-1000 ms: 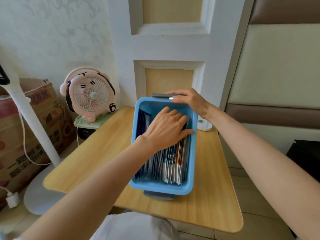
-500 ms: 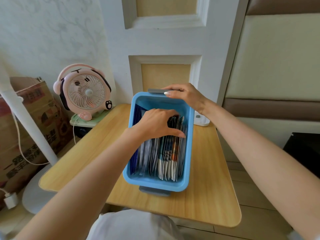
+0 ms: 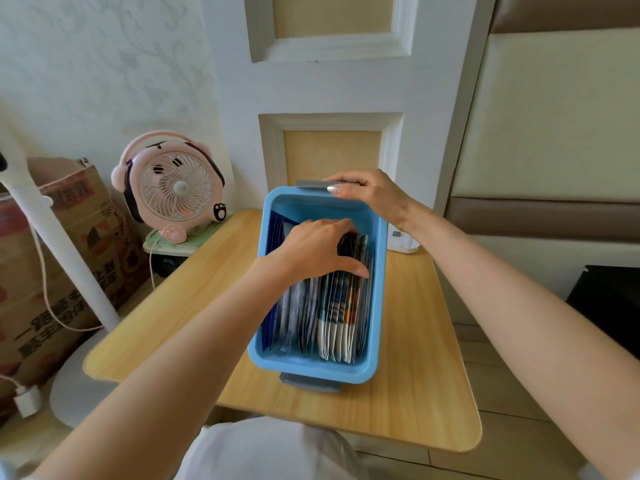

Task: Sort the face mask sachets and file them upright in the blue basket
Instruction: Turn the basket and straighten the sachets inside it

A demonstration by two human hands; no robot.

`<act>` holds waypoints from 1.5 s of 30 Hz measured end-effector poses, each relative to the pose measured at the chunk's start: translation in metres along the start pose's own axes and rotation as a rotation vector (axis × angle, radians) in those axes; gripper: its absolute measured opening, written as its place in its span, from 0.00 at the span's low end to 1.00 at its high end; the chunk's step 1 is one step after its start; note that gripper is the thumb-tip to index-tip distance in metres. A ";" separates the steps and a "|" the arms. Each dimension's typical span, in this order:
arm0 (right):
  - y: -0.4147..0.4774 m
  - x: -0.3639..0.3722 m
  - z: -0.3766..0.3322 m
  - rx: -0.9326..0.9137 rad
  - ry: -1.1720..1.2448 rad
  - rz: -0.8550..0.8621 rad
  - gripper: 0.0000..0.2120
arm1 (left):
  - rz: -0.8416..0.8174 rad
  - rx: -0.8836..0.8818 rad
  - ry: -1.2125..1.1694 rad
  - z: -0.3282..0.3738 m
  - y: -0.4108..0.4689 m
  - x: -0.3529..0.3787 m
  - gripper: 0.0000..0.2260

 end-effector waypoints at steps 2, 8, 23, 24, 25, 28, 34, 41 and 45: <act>0.000 0.000 0.000 0.006 0.003 0.005 0.14 | -0.025 -0.017 -0.028 -0.003 -0.001 -0.001 0.34; 0.000 0.000 -0.001 0.009 -0.009 0.016 0.14 | -0.036 0.037 0.059 0.003 -0.002 -0.002 0.36; -0.003 -0.002 -0.001 0.011 0.026 0.032 0.12 | 0.587 0.037 0.233 0.027 -0.042 0.035 0.26; -0.002 -0.002 0.000 0.016 0.028 0.035 0.12 | 0.618 -0.017 0.207 0.034 -0.048 0.047 0.26; 0.000 -0.002 0.001 0.019 0.024 0.038 0.11 | 0.602 -0.070 0.187 0.040 -0.051 0.058 0.27; 0.002 -0.002 0.003 0.012 -0.016 0.055 0.11 | 0.491 -0.142 0.210 0.047 -0.049 0.078 0.29; 0.005 -0.002 0.005 -0.001 -0.074 0.090 0.13 | 0.613 -0.338 0.223 0.048 -0.058 0.071 0.29; 0.003 -0.003 0.006 -0.003 -0.064 0.094 0.13 | 0.647 -0.471 0.121 0.043 -0.062 0.084 0.33; 0.001 -0.003 0.006 -0.010 -0.052 0.096 0.13 | 0.657 -0.476 0.091 0.044 -0.071 0.086 0.31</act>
Point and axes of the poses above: each hand's wrist, its own y-axis towards the middle knuckle, its own x-axis out of the palm, z = x × y, the point moved 3 cm from there along y, towards the middle knuckle, and after that the axes turned 13 degrees about x, right-handed, at the moved point
